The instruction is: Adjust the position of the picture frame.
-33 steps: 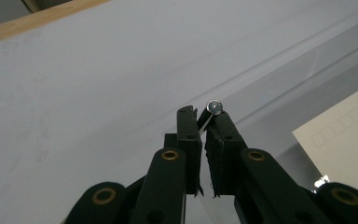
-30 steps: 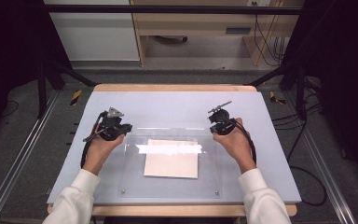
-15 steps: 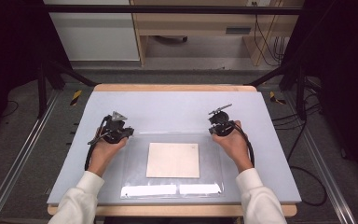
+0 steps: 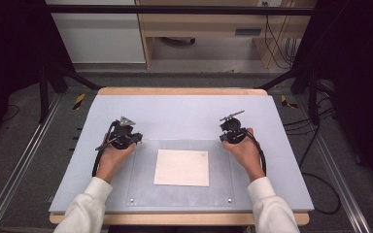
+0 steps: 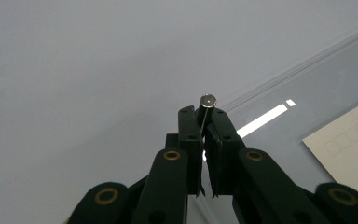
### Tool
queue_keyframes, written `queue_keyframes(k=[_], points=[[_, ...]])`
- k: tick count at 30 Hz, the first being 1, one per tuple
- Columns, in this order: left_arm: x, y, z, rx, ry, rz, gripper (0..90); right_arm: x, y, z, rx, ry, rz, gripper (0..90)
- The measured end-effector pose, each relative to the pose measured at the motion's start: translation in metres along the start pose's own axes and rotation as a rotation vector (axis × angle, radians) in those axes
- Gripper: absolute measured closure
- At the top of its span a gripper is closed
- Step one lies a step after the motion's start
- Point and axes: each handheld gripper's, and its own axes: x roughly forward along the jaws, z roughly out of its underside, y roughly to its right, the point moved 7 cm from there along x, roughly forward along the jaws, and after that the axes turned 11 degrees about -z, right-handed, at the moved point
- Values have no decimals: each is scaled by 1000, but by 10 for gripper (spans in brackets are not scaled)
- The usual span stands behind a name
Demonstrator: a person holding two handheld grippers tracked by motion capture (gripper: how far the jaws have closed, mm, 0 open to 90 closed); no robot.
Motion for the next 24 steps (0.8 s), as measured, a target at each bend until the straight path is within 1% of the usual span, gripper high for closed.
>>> queue_keyframes(k=[5, 13, 15, 16, 18, 19, 20, 21, 22, 24], points=[[1, 0, 0, -6, 4, -2, 846, 1, 2, -1, 1, 4, -2, 854], [0, 0, 0, -2, 5, -6, 846, 2, 2, -1, -6, 14, -6, 851], [0, 0, 1, -2, 5, -7, 845, 2, 2, -1, -4, 32, -15, 835], [0, 1, 1, -8, 9, -6, 843, 0, 2, -2, -7, 52, -24, 803], [-2, 0, 0, -17, 32, -8, 831, -5, 2, -4, -27, 85, -24, 715], [-2, 0, 0, -17, 32, -8, 799, -5, 2, -4, -27, 85, -24, 715], [-3, -1, -1, -5, 46, -23, 754, -12, 1, -4, -52, 124, -9, 650], [-5, -1, -2, 2, 65, -42, 754, -12, 1, -4, -52, 124, -9, 650], [-7, -2, -3, 17, 77, -55, 699, -17, 1, -4, -60, 150, 0, 607], [-12, -2, -5, 33, 105, -85, 585, -24, 2, -3, -76, 198, 20, 511]])
